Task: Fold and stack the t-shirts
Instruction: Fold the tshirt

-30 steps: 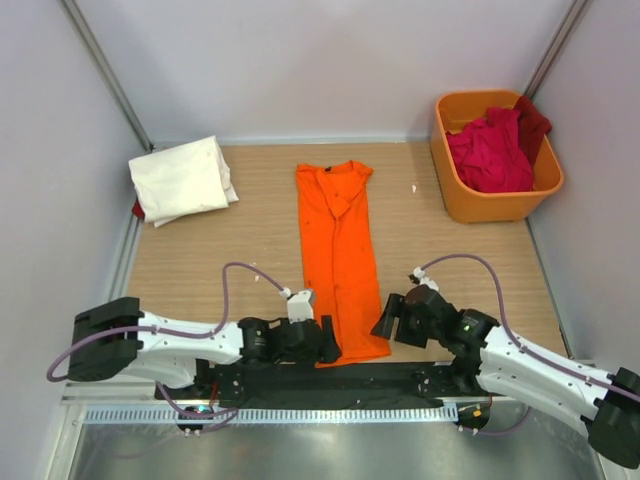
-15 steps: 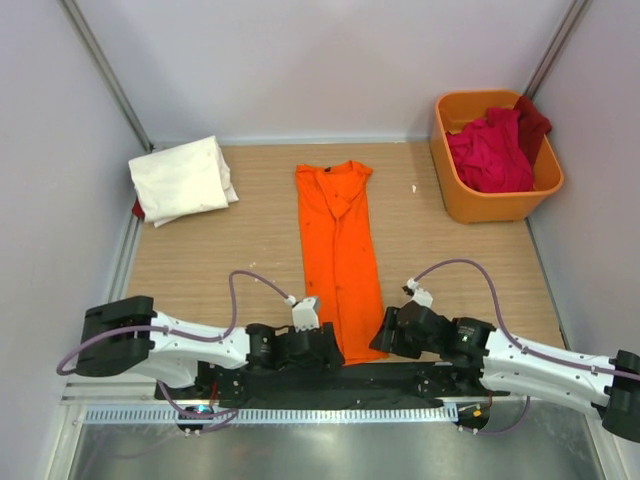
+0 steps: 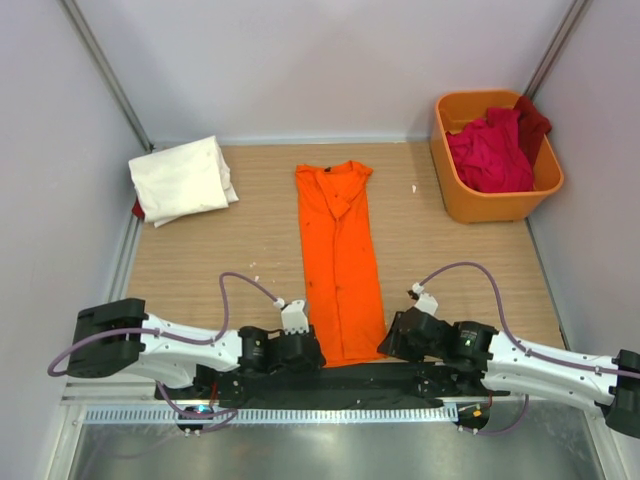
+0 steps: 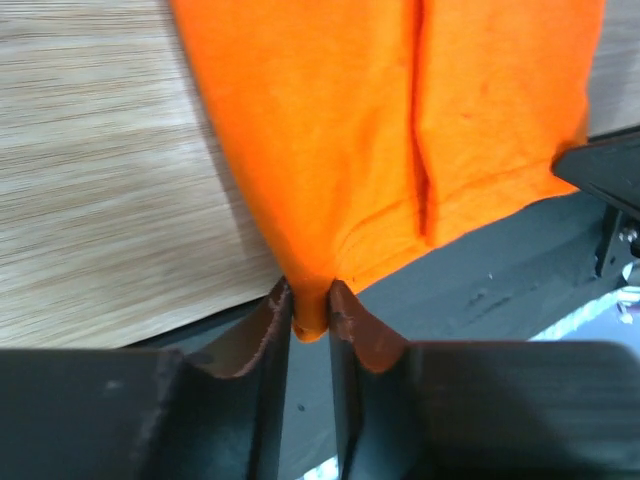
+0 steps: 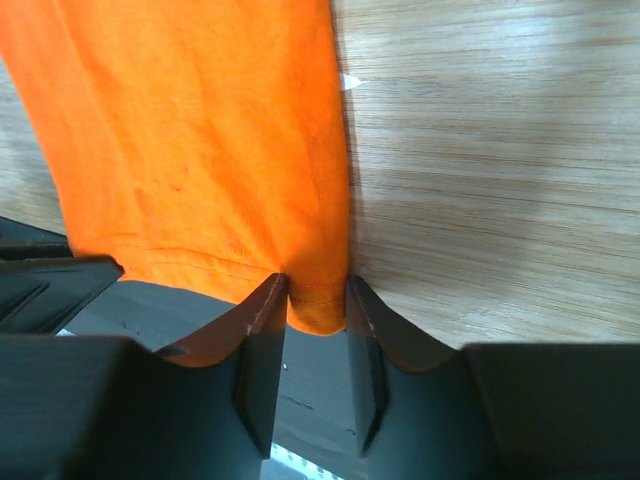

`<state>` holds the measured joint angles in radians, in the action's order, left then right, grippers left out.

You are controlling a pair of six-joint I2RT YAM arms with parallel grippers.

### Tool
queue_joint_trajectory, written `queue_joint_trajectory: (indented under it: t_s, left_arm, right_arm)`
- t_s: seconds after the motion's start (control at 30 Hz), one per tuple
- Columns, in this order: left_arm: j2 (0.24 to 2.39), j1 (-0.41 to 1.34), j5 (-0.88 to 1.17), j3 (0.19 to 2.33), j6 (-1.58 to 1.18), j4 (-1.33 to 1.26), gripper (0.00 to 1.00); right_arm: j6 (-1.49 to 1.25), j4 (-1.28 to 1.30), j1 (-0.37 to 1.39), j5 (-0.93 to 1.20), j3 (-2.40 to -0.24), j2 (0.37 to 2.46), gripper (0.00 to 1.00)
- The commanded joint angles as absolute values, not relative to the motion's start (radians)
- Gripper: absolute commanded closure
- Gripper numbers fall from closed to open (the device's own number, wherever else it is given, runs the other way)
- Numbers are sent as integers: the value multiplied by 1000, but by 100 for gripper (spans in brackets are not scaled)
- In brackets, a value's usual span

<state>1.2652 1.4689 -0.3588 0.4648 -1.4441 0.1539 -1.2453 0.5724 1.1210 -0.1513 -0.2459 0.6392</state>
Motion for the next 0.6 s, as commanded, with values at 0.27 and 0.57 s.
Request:
queue_joint_trajectory:
  t_s: [0.27,0.57]
  left_arm:
    - [1259,1518,-425,503,-1453,326,100]
    - [1163,1600,-570,830,-1463,874,100]
  right_arm:
    - [-1267,600,1147,-170,-225,646,98]
    - [-1241,762,1215,-294,-515,662,99]
